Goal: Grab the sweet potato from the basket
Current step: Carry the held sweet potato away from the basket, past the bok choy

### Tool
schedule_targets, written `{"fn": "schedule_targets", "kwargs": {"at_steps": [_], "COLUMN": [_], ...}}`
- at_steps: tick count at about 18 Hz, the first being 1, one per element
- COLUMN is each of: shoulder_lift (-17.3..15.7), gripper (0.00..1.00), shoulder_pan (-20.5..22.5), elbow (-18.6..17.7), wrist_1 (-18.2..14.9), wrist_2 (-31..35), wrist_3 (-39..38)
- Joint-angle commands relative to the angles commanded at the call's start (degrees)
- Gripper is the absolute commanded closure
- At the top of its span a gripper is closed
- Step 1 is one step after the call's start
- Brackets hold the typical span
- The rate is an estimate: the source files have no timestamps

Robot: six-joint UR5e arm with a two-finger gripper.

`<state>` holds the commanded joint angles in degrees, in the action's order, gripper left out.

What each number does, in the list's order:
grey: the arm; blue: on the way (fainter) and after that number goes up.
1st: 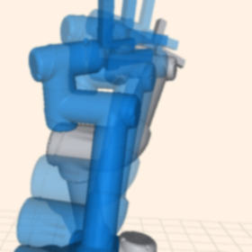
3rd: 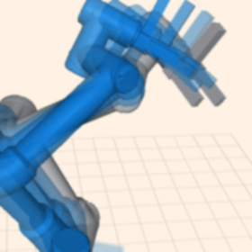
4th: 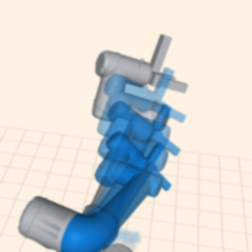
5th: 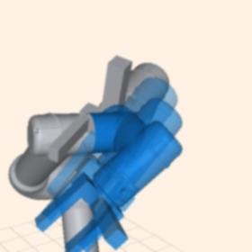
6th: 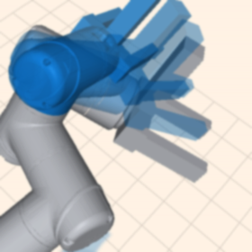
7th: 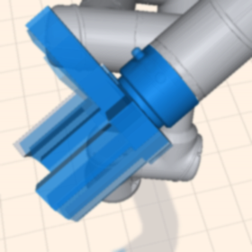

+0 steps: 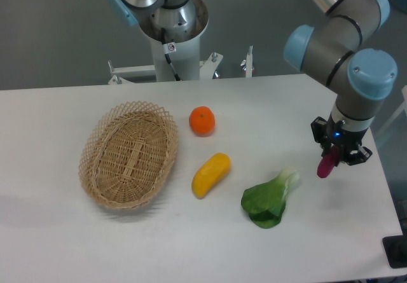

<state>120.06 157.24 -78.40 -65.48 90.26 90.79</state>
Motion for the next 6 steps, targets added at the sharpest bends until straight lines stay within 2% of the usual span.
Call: {"fn": "schedule_targets", "kwargs": {"at_steps": [6], "shoulder_lift": [0.1], "gripper": [0.93], "shoulder_pan": [0.0], "elbow": [-0.3], "wrist_1": [0.6], "wrist_2": [0.2], "wrist_3": [0.0]}}
